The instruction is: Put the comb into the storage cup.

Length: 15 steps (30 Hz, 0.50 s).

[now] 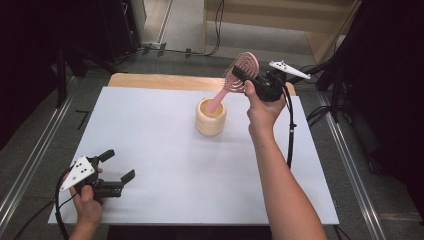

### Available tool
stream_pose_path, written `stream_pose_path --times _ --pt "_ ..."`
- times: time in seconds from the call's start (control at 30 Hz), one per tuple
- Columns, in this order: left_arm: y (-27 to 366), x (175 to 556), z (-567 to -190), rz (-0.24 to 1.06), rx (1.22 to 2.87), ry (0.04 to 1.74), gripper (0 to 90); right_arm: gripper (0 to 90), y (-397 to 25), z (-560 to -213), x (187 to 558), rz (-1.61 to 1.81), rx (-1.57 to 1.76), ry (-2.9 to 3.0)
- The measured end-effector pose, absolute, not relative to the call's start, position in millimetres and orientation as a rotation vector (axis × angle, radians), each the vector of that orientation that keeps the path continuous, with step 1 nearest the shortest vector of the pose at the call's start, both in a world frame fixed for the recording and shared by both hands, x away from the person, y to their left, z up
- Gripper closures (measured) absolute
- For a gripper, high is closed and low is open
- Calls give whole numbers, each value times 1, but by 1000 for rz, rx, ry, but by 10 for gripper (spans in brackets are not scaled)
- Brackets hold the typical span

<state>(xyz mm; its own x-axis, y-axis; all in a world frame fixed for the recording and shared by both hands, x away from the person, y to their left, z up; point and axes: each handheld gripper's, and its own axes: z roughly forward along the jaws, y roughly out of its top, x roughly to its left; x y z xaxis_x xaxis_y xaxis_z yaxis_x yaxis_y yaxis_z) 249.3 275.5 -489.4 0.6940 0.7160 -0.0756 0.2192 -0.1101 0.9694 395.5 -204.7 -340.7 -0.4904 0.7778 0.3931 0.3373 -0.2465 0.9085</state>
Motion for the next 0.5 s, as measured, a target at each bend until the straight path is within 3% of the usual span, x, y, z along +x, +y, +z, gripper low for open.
stream_pose_path --times 0.5 --pt "276 250 -489 496 1667 764 0 623 -197 -349 403 1744 1350 1690"
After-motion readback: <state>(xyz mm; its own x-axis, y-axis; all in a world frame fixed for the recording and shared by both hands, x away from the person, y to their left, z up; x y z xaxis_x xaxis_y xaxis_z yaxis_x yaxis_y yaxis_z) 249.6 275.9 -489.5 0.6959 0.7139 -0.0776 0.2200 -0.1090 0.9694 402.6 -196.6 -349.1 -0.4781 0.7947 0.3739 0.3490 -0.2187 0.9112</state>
